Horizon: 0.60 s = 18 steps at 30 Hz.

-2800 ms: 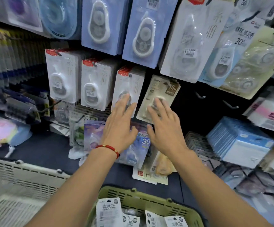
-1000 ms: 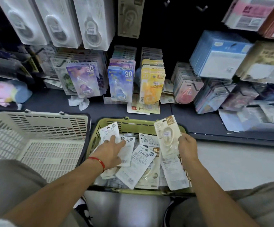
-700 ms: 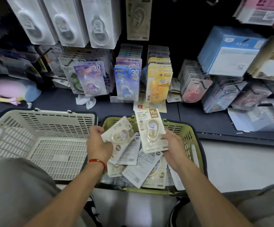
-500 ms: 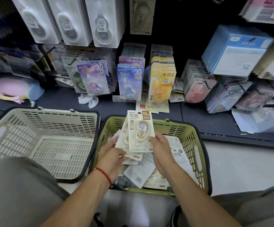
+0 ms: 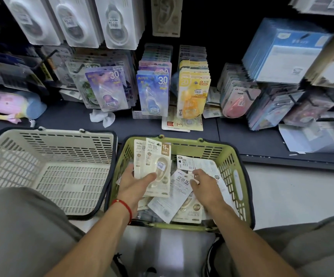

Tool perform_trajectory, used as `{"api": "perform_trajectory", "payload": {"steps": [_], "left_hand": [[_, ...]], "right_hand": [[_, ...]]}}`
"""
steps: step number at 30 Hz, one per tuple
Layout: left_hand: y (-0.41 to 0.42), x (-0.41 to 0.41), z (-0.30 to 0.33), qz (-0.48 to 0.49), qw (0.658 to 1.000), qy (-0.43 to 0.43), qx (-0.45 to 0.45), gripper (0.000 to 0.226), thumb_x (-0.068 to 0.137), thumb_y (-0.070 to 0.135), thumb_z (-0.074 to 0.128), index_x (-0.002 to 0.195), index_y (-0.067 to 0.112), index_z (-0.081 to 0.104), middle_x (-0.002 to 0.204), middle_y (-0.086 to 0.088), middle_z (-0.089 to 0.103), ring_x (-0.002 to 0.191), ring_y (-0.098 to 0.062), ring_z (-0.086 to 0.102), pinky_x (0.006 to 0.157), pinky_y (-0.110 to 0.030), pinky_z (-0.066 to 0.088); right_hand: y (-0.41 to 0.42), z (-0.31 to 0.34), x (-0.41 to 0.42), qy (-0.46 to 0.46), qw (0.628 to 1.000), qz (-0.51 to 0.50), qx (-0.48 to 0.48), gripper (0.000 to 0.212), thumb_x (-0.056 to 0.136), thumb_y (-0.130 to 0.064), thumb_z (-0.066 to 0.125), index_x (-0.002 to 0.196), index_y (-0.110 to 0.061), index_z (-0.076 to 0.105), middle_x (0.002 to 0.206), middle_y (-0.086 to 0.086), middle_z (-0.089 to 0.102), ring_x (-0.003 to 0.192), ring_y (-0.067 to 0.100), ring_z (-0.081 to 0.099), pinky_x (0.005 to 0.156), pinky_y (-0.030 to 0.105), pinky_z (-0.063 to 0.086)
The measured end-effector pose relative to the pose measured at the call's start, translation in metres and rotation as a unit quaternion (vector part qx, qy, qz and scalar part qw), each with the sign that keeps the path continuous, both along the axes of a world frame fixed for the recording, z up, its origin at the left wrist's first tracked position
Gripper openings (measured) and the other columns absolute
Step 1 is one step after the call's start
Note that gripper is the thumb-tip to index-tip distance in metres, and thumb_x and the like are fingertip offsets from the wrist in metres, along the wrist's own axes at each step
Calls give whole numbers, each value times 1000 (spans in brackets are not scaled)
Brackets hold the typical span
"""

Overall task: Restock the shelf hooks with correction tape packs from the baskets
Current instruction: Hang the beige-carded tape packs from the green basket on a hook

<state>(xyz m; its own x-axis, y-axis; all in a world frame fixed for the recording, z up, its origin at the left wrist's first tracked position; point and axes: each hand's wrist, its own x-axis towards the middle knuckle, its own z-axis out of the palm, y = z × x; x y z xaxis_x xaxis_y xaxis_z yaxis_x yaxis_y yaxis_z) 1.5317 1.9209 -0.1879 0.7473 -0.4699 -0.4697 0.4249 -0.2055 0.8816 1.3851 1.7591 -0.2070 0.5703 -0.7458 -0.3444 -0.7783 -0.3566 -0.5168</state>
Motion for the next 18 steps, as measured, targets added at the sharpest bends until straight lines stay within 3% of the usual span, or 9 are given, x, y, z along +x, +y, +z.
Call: {"api": "perform_trajectory", "payload": {"steps": [3, 5, 7, 10, 12, 13, 15, 18], "left_hand": [[2, 0, -6, -30, 997, -60, 29, 45, 83, -1, 82, 115, 27, 66, 97, 15, 80, 85, -5, 77, 64, -22, 61], [3, -1, -9, -60, 994, -80, 39, 53, 81, -3, 82, 122, 27, 65, 101, 13, 80, 91, -6, 77, 72, -27, 64], [4, -2, -11, -105, 987, -105, 57, 60, 80, -3, 83, 124, 32, 63, 108, 11, 79, 98, -8, 76, 84, -38, 65], [4, -5, -14, -166, 973, -143, 67, 61, 78, -3, 83, 115, 40, 62, 106, 15, 78, 96, -5, 75, 87, -36, 63], [5, -4, -14, -175, 971, -154, 59, 61, 77, -4, 83, 114, 41, 62, 104, 19, 77, 95, -2, 74, 87, -29, 61], [5, -4, -13, -176, 971, -151, 55, 61, 78, -4, 82, 115, 40, 62, 104, 20, 77, 95, -1, 74, 85, -27, 61], [4, -1, -11, -180, 973, -138, 44, 61, 78, -6, 81, 118, 37, 62, 104, 21, 77, 95, -2, 75, 79, -24, 62], [3, -1, -7, -179, 976, -124, 9, 57, 78, -8, 80, 119, 29, 64, 102, 15, 79, 93, -6, 76, 71, -20, 61]], "right_hand": [[4, -5, 1, 5, 1000, 12, -15, 37, 103, -24, 61, 139, -28, 53, 116, -2, 67, 118, 23, 62, 106, 47, 44], [2, -2, 4, -32, 998, 26, 40, 33, 102, -19, 59, 129, -38, 53, 87, -11, 58, 84, 12, 64, 83, 38, 55], [-2, 7, 7, -69, 990, 53, 115, 34, 101, -13, 54, 117, -43, 59, 76, -11, 56, 56, 7, 56, 57, 24, 50], [-13, 20, 9, -88, 981, 75, 157, 25, 95, -17, 62, 98, -39, 75, 78, -17, 71, 59, 4, 62, 56, 15, 49], [-20, 27, 7, -72, 970, 112, 205, 29, 84, -22, 70, 110, -34, 77, 80, -21, 73, 70, 6, 68, 61, 14, 51], [-23, 28, 5, -61, 965, 127, 221, 37, 83, -20, 75, 118, -31, 75, 91, -15, 76, 81, 12, 72, 68, 20, 57], [-26, 34, 3, -62, 974, 142, 164, 33, 87, -20, 83, 117, -30, 76, 100, -3, 75, 91, 16, 73, 83, 32, 62], [-31, 48, 5, -147, 976, 149, 58, 3, 90, -36, 80, 93, -34, 79, 79, -7, 69, 74, 7, 62, 76, 32, 55]]}}
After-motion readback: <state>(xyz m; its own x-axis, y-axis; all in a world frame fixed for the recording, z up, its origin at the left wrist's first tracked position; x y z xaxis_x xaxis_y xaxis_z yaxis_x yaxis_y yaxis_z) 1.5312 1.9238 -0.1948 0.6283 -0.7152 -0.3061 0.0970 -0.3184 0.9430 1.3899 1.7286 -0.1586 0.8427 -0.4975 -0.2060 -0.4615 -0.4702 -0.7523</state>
